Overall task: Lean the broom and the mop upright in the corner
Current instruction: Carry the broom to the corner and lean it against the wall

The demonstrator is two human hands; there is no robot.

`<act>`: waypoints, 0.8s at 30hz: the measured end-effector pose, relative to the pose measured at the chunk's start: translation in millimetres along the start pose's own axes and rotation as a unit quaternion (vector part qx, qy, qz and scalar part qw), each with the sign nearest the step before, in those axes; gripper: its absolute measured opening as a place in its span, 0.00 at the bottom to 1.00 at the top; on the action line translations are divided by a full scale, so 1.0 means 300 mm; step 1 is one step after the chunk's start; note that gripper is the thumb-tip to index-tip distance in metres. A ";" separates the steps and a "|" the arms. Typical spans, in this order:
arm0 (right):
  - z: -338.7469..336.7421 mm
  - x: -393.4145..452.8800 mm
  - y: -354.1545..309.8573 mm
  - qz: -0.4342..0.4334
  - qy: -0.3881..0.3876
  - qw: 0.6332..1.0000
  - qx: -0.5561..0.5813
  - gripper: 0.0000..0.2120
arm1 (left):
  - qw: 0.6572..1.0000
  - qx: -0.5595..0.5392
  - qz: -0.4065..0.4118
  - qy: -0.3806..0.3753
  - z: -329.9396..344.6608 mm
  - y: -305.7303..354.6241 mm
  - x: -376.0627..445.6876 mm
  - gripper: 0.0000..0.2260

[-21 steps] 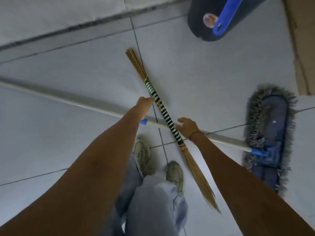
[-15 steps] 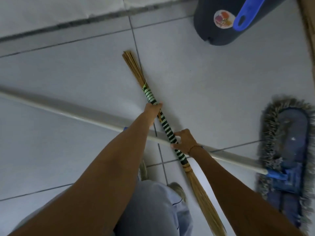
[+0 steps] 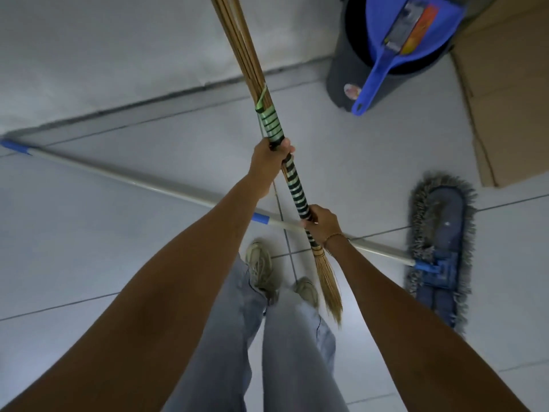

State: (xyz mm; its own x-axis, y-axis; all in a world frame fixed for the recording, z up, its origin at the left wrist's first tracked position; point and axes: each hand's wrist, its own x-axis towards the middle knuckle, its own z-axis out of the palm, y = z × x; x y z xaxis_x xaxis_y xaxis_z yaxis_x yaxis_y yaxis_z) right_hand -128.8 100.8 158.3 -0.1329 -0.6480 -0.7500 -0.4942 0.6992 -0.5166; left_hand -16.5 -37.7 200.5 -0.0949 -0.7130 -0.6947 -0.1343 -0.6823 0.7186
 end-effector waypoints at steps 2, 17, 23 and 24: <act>-0.084 -0.151 -0.114 -0.012 0.015 1.000 0.015 0.14 | 0.999 0.013 0.035 -0.021 -0.027 0.159 -0.159 0.03; -0.643 -1.076 -0.469 -0.063 0.217 0.969 0.095 0.14 | 0.945 0.103 0.197 -0.238 0.247 1.005 -1.094 0.06; -0.691 -1.283 -0.228 -0.034 0.270 0.953 0.132 0.15 | 0.914 0.174 0.239 -0.277 0.483 0.895 -1.288 0.07; -0.702 -1.341 -0.144 -0.018 0.290 0.946 0.145 0.16 | 0.903 0.190 0.249 -0.293 0.562 0.844 -1.349 0.06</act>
State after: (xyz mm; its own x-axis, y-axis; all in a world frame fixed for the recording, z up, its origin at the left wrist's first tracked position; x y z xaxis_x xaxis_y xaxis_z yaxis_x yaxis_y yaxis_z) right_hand -234.8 267.6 569.3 -0.6113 -0.6710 -0.4196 -0.2621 0.6720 -0.6926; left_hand -178.4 105.3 658.5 -0.7285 -0.6318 -0.2647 -0.2485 -0.1163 0.9616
